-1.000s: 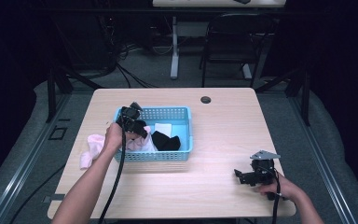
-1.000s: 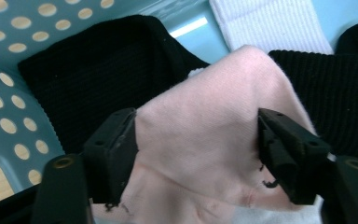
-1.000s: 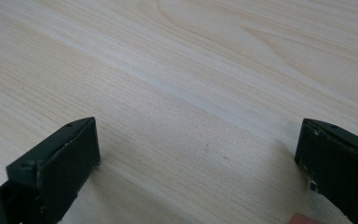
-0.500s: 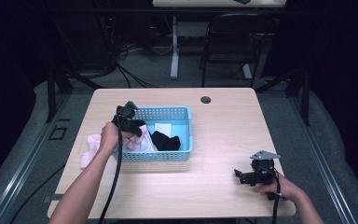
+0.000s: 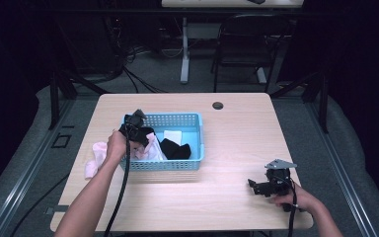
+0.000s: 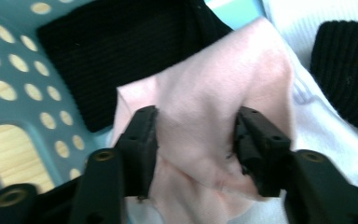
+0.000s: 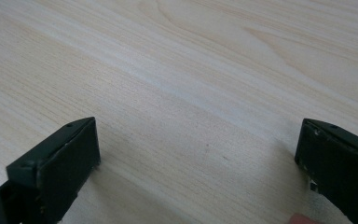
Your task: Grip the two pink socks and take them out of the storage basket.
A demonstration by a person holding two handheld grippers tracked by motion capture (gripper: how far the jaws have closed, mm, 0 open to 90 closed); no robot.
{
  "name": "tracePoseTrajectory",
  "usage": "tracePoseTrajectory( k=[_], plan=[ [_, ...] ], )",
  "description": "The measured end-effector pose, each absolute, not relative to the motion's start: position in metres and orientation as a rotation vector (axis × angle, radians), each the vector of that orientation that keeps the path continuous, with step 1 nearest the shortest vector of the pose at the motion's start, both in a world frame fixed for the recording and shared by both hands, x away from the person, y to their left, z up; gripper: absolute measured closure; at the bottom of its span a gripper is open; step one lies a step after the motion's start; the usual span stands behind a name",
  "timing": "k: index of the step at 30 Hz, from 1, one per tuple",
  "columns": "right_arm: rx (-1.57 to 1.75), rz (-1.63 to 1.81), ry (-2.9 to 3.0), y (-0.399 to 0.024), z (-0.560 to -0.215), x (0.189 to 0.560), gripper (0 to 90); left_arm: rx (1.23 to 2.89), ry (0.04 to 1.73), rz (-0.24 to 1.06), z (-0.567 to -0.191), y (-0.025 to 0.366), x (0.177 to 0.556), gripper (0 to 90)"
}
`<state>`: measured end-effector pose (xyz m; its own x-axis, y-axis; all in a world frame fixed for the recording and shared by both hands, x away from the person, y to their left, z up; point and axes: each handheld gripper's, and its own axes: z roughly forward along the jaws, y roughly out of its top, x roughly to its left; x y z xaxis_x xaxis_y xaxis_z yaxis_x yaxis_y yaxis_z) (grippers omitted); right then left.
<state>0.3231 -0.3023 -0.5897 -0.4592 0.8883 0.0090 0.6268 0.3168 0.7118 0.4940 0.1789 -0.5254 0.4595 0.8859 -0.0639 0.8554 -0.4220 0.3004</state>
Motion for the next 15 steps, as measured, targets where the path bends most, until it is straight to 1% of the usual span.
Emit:
tracePoseTrajectory(
  k=[1, 4, 6, 15],
  plan=[
    [1.347, 0.929, 2.204, -0.302, -0.590, 0.323, 0.0, 2.429, 1.478, 0.137, -0.526, 0.179, 0.494, 62.8],
    [1.347, 0.928, 2.205, -0.302, -0.590, 0.323, 0.0, 2.431, 1.456, 0.127, -0.529, 0.179, 0.491, 79.4],
    [1.347, 0.928, 2.205, -0.302, -0.590, 0.323, 0.0, 2.442, 1.451, 0.130, -0.530, 0.179, 0.490, 84.6],
    [1.347, 0.929, 2.205, -0.302, -0.590, 0.323, 0.0, 2.381, 1.396, 0.178, -0.512, 0.189, 0.482, 86.0]
  ],
)
